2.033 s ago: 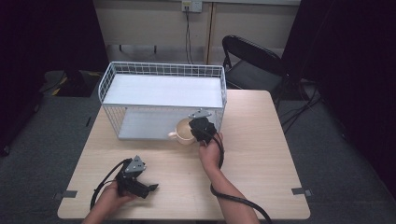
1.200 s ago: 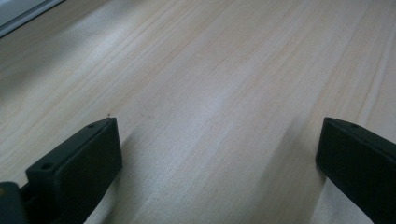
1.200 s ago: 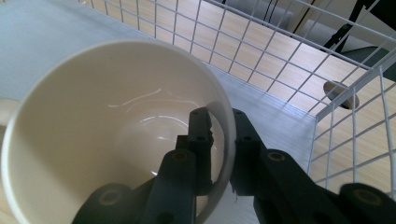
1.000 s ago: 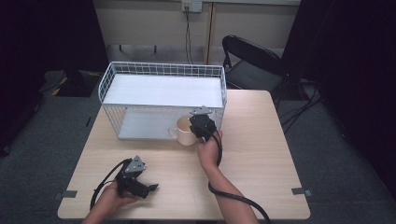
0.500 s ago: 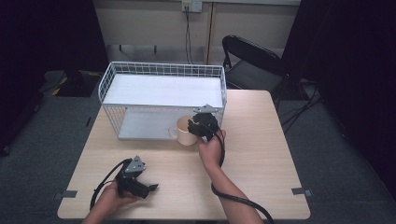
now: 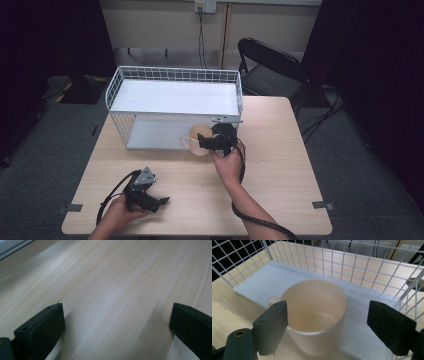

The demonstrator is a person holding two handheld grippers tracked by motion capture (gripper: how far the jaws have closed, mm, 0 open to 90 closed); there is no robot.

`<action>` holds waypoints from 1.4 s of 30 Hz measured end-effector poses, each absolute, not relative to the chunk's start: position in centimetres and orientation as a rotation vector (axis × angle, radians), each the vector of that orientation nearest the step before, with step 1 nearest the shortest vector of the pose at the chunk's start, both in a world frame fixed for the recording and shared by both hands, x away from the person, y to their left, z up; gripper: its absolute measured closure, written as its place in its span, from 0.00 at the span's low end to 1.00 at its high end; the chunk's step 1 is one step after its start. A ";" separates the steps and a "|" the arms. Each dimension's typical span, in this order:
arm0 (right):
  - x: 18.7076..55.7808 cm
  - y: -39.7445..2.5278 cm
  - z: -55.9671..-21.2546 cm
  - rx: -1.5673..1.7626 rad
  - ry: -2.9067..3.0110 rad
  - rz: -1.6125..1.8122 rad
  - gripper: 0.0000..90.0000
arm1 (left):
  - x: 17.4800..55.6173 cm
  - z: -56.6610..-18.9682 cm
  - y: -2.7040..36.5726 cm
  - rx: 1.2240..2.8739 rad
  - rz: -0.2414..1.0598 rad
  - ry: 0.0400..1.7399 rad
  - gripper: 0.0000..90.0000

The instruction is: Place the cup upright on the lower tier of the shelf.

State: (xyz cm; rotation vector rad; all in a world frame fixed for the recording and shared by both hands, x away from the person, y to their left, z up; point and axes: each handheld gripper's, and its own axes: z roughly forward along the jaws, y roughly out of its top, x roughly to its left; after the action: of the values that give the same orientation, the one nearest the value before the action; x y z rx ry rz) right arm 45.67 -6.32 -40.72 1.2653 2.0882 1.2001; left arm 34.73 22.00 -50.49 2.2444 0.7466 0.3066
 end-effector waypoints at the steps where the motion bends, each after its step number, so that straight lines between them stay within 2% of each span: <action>1: 45.5 -6.3 -40.7 1.264 2.091 1.199 0.18 | 34.7 -50.5 22.0 2.245 0.307 0.747 0.00; 16: 44.9 -5.2 -42.5 1.232 2.132 1.134 0.17 | 34.7 -50.5 22.0 2.244 0.307 0.747 0.00; 27: 45.5 -4.4 -42.8 1.233 2.128 1.111 0.25 | 34.7 -50.5 22.0 2.245 0.307 0.746 0.00; 42: 45.7 -4.2 -43.1 1.229 2.131 1.068 0.30 | 34.7 -50.5 22.0 2.244 0.306 0.747 0.00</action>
State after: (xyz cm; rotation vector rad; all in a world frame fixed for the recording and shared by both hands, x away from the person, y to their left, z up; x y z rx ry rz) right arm 45.67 -4.16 -43.07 1.2286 2.1305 1.0681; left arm 34.73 22.00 -50.49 2.2444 0.7468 0.3065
